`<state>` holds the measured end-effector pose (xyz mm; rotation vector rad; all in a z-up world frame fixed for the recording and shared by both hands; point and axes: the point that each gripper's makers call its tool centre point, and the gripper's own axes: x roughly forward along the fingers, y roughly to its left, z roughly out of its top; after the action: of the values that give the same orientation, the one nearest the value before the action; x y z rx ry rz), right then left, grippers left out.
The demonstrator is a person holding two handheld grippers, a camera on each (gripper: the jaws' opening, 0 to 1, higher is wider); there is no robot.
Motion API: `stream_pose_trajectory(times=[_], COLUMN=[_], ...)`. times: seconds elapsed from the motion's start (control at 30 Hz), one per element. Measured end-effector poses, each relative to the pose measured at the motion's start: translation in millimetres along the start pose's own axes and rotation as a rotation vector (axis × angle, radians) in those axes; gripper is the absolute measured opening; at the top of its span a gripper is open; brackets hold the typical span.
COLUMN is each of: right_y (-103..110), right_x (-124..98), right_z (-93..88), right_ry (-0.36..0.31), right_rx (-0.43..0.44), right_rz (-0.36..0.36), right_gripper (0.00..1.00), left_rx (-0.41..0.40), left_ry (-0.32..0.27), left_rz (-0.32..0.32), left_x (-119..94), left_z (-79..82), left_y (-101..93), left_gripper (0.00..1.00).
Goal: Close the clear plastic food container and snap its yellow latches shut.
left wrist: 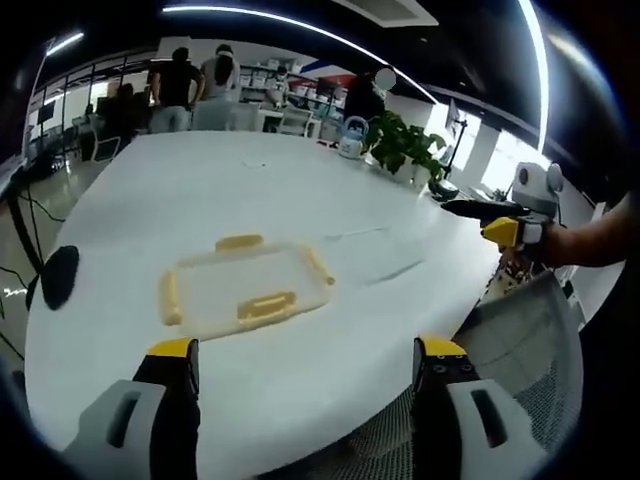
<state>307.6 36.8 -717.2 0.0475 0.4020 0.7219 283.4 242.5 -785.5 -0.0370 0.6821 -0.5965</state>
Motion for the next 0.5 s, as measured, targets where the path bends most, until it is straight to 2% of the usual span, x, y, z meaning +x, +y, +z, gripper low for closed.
stream_pose_trajectory(times=[0.2, 0.5], right_y=[8.8, 9.5], right_x=[12.4, 24.3], right_z=[7.2, 13.1], right_ry=[-0.005, -0.009], right_rx=[-0.027, -0.032], right_rz=[0.029, 0.033], right_gripper=[0.82, 0.82], left_rx=[0.038, 0.078], left_ry=[0.028, 0.059], left_rz=[-0.004, -0.014], left_x=[-0.7, -1.9], left_z=[-3.7, -4.8], left_y=[13.9, 31.7], left_gripper=[0.86, 0.86])
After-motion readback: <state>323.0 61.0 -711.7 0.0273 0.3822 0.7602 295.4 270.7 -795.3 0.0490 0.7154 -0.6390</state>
